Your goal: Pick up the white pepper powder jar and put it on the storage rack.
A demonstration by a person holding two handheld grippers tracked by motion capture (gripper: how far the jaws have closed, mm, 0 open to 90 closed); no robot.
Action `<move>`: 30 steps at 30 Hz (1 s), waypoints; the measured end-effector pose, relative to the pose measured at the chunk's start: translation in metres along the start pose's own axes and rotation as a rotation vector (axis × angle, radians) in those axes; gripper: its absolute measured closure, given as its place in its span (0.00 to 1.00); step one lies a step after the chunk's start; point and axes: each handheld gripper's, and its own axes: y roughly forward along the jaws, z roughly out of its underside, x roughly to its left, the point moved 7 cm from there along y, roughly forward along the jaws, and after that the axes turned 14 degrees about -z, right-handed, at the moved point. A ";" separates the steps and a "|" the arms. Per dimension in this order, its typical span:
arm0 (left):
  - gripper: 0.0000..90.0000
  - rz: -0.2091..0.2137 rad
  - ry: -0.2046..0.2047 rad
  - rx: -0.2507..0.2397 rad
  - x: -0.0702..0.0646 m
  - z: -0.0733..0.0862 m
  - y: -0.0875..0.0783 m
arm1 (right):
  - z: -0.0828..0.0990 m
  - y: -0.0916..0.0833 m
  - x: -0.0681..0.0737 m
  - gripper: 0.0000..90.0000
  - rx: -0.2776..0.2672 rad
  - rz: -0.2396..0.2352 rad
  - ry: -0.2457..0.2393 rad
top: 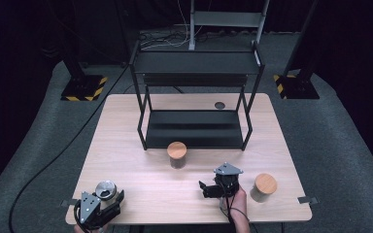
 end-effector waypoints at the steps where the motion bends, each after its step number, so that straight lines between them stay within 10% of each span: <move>1: 0.34 0.001 -0.003 -0.001 0.000 -0.001 0.000 | 0.000 0.000 0.000 0.01 0.001 -0.001 -0.001; 30: 0.34 0.043 0.019 -0.007 -0.009 -0.017 0.017 | 0.001 0.001 0.001 0.01 0.014 -0.002 -0.009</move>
